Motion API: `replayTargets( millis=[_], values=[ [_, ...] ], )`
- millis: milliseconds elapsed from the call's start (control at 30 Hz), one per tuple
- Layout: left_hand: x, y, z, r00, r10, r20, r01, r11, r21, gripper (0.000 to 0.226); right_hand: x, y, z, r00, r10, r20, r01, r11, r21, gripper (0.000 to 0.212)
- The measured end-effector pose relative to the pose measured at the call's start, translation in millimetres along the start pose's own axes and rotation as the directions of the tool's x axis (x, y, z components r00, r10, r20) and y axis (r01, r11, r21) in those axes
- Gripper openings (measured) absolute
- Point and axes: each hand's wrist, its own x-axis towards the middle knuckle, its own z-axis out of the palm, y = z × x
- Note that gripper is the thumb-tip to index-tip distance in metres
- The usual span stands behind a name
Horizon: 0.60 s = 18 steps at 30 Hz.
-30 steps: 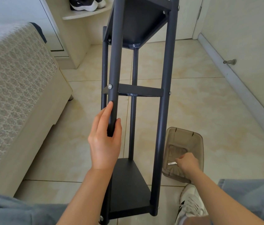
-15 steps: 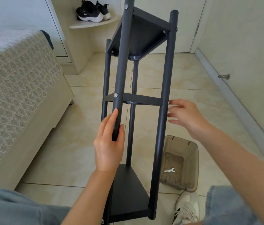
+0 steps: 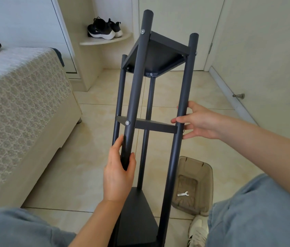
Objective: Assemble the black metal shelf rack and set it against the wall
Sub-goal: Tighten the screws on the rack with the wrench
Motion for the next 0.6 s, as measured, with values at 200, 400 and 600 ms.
replayTargets(
  millis=[200, 400, 600],
  values=[
    [21.4, 14.9, -22.6, 1.000, -0.002, -0.022, 0.003, 0.998, 0.056, 0.048, 1.5, 0.2, 8.2, 1.000, -0.010, 0.015, 0.009, 0.999, 0.037, 0.072],
    [86.6, 46.8, -29.9, 0.989, -0.035, 0.145, 0.031, 0.999, 0.030, 0.048, 8.3, 9.9, 13.8, 1.000, 0.025, 0.015, -0.027, 0.995, 0.100, 0.080],
    [127.3, 47.8, -31.2, 0.932, -0.182, 0.312, 0.213, 0.974, -0.070, 0.040, 16.1, 11.7, 15.6, 1.000, 0.009, 0.006, -0.010, 0.992, 0.128, 0.070]
  ],
)
